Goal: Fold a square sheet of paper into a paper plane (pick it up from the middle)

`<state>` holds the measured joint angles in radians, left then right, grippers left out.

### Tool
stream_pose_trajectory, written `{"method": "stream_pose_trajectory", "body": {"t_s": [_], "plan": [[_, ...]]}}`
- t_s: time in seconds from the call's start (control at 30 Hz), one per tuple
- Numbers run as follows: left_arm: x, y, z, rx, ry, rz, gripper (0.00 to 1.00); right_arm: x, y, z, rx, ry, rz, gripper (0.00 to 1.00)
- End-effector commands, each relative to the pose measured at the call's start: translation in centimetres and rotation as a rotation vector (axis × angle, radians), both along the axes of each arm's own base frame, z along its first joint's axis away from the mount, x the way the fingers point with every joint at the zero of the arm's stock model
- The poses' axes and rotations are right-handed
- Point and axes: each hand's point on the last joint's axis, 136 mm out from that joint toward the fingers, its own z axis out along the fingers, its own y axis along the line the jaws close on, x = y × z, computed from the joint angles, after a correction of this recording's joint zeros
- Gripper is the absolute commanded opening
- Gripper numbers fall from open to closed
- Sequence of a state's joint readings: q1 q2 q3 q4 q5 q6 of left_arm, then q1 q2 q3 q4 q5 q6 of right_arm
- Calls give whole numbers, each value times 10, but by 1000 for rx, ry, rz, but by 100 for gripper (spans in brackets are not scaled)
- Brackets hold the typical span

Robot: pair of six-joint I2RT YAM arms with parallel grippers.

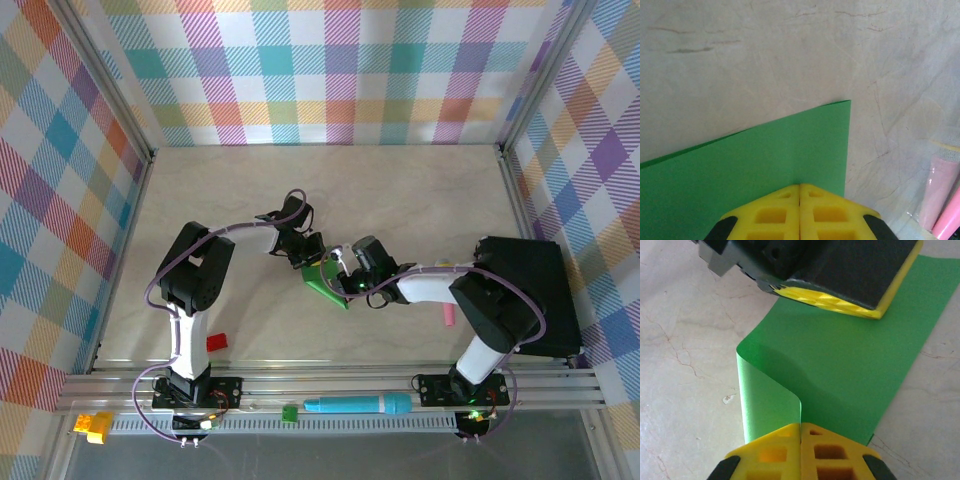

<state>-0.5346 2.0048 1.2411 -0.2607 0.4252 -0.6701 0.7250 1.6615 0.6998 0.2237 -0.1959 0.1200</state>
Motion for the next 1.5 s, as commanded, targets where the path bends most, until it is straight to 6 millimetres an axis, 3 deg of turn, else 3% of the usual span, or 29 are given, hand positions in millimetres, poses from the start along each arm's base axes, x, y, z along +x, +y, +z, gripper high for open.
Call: {"method": "stream_pose_trajectory", "body": {"t_s": [0.0, 1.2, 1.33, 1.47], "plan": [[-29, 14, -36, 91, 127, -31, 6, 5, 0, -3, -12, 15, -17, 0], [-34, 13, -43, 95, 144, -60, 5, 8, -7, -22, -90, 47, -42, 0], [-31, 10, -33, 80, 130, -55, 6, 6, -10, -26, -102, 67, -47, 0], [-13, 8, -1, 44, 61, -2, 9, -2, -11, -29, -102, 118, -53, 0]]}}
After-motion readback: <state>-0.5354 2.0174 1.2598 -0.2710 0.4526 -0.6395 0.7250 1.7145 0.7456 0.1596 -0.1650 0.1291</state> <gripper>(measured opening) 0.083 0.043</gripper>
